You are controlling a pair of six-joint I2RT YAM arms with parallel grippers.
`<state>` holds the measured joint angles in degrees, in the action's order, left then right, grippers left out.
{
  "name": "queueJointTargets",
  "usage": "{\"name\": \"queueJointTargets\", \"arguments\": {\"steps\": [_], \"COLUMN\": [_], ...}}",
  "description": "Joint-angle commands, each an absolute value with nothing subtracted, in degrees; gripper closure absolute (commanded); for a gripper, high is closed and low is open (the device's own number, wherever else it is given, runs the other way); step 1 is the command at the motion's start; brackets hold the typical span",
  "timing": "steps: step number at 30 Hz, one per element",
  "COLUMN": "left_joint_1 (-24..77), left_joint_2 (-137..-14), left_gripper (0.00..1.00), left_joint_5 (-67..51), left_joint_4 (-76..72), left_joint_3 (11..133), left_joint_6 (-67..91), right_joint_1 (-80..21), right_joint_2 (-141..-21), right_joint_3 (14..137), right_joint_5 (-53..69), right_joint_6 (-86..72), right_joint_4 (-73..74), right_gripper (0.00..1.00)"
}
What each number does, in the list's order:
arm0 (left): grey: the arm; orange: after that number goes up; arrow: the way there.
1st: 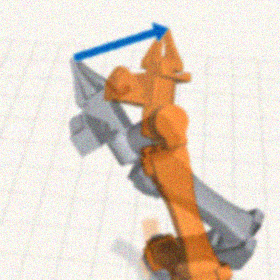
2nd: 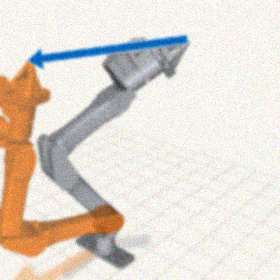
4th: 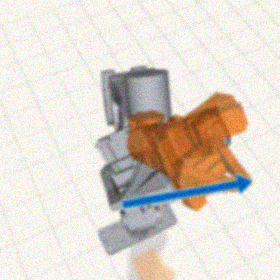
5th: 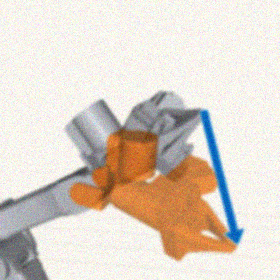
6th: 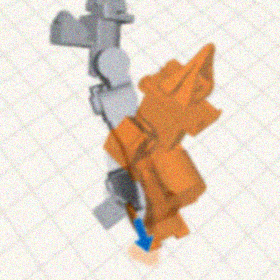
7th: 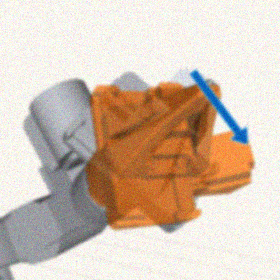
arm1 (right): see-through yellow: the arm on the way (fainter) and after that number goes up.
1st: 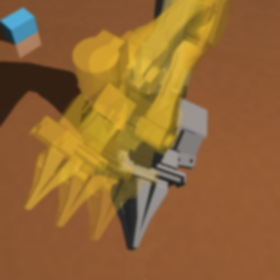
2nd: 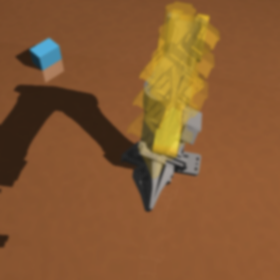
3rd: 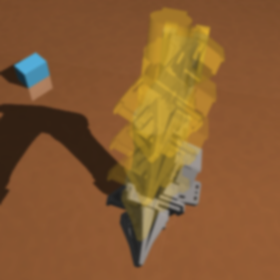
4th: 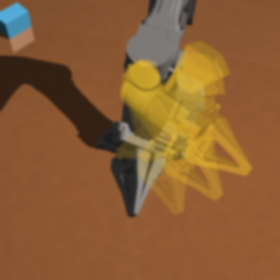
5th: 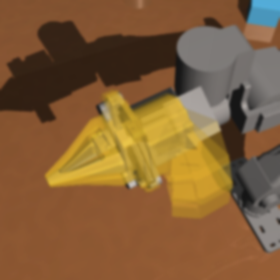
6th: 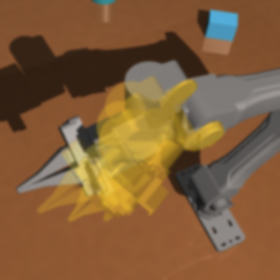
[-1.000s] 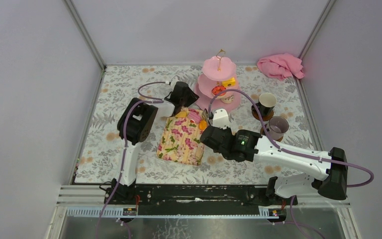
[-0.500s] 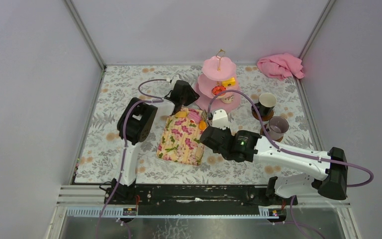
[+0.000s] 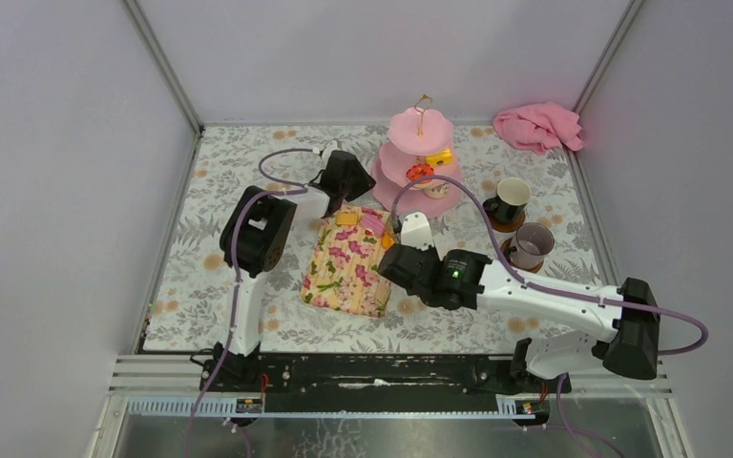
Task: Serve the afternoon tea
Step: Adjust the desert table at the center of the board, then pick up the desert from the tray.
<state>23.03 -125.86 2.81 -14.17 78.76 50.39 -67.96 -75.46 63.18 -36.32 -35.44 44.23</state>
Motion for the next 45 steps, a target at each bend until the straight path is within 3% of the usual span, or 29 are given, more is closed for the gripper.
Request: {"name": "queueJointTargets", "arguments": {"steps": [1,34,45], "left_joint_1": [21.9,21.9,24.2], "left_joint_2": [-122.7,-107.9,-106.8], "left_gripper": [0.48,0.48,0.48], "left_joint_5": [3.3,3.2,2.8], "left_joint_4": [-11.7,-13.0,-10.6], "left_joint_3": [79.1,63.5,64.2], "left_joint_6": [47.7,48.0,45.6], "right_joint_1": [-68.6,-68.5,-68.5], "right_joint_2": [-76.5,-84.5,-86.7], "right_joint_3": [64.3,70.0,71.0], "right_joint_5": [-37.0,-40.4,-41.9], "right_joint_6": [-33.0,-16.2,-11.6], "right_joint_4": [42.7,41.2,39.5], "right_gripper": [0.72,0.71,0.69]}}
